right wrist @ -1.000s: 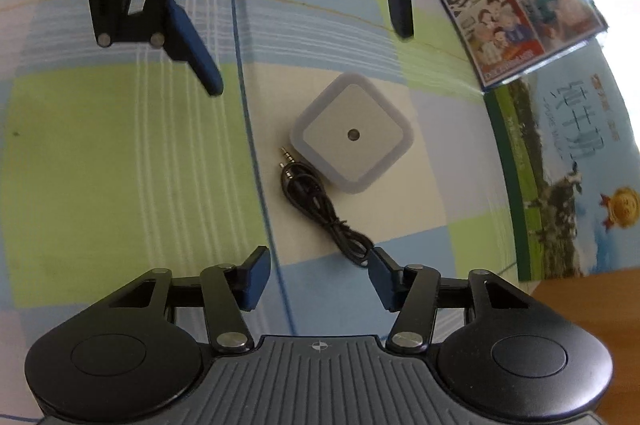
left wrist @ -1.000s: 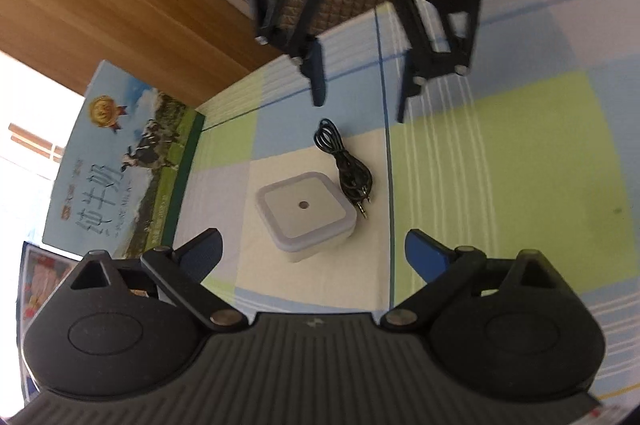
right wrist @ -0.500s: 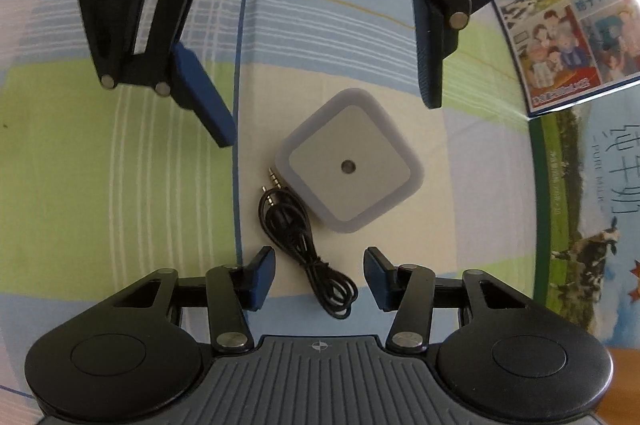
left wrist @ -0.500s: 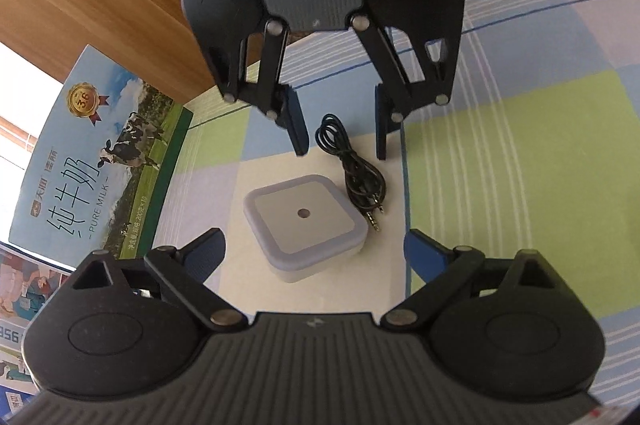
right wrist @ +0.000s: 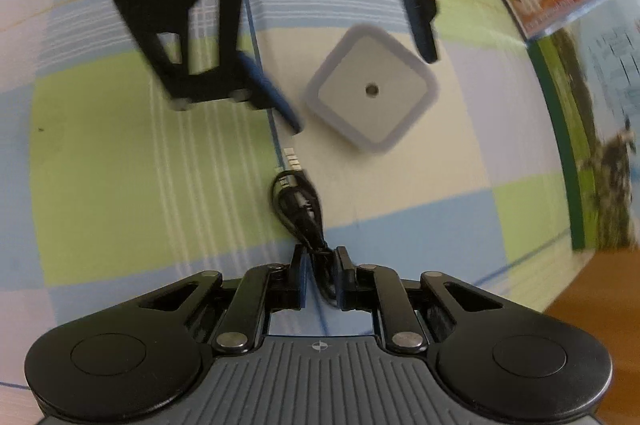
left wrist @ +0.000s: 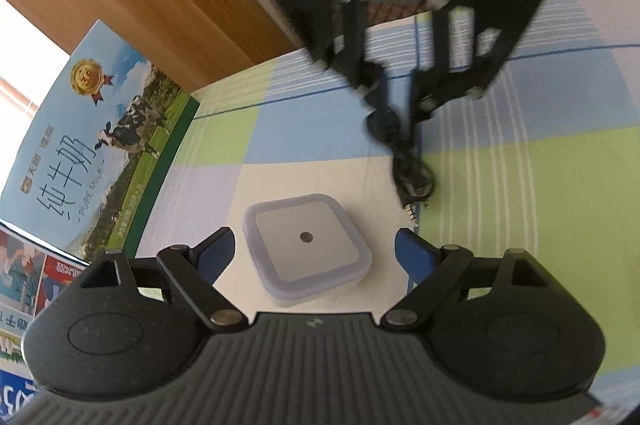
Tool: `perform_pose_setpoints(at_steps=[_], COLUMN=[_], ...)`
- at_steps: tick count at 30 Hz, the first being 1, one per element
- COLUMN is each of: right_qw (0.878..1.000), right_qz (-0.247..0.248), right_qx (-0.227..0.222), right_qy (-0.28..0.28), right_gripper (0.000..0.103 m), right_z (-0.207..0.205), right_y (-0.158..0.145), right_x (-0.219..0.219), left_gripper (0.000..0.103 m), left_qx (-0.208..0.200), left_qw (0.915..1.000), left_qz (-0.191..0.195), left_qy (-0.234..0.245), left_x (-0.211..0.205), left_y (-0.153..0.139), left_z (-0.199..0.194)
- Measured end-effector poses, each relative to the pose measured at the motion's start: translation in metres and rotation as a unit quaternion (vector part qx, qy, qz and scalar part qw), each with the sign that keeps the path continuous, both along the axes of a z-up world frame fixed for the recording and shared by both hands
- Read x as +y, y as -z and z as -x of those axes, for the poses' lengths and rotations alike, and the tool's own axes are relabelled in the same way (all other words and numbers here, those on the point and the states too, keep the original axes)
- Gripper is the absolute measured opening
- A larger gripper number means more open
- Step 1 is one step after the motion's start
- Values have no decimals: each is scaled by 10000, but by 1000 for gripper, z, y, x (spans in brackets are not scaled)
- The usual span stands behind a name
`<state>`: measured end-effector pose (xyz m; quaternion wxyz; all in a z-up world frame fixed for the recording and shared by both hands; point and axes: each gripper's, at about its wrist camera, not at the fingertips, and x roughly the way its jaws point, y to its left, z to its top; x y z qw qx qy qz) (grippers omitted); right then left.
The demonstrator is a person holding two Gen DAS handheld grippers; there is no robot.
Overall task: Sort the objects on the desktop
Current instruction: 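Grasp the black cable with the right tool while the left tool grasps the night-light, then carry the night-light and cable over the cardboard box with both tools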
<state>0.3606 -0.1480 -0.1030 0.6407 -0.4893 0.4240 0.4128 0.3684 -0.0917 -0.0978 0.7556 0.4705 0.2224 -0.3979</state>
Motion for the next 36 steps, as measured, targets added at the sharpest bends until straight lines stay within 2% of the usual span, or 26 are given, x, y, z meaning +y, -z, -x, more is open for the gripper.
perform_pose_setpoints(at_steps=[1,3,7,12,14,15,18,22,26,28,30,36], right_qw=[10000,9999,9992,9973,9950,9917,9881,9760,9622,9467,9199,9127], right_qz=[0,-22,-187,-416,-560,-704,-839,-1184,-1330,-1490,-1747,-1568], right_qx=[0,24,78,116,180,218,254,439,553,589,663,599], right_qy=[0,102,337,595,805,1053,1262,1775,2310,2794,3447,3726], right_gripper=[10,10,10,10,10,10,10,10,10,10,10,10], right_z=[0,2,10,29,36,53,68,105,149,163,185,215], right_y=[0,1,0,-8,-12,-15,-19,-27,-36,-38,-41,-34], right_x=[0,-6,-14,-18,-22,-25,-24,-25,-17,-15,-10,10], left_gripper=[76,69,68,68,68,68,68,68,68,68,68,68], left_qx=[10,-37,16,177,308,348,481,719,907,997,1087,1106], left_qw=[10000,9996,9989,9988,9985,9983,9974,9942,9893,9853,9798,9621], left_qz=[-17,-76,-52,-126,-122,-157,-155,42,233,339,510,917], left_qy=[-70,-271,-458,-436,-436,-436,-524,-794,-1116,-1346,-1597,-2316], left_x=[-2,-6,-7,-8,-10,-14,-17,7,33,44,54,76], left_y=[1,2,-2,-14,-24,-30,-45,-54,-55,-55,-56,-54], left_z=[-1,-5,-7,9,22,30,57,103,159,183,206,259])
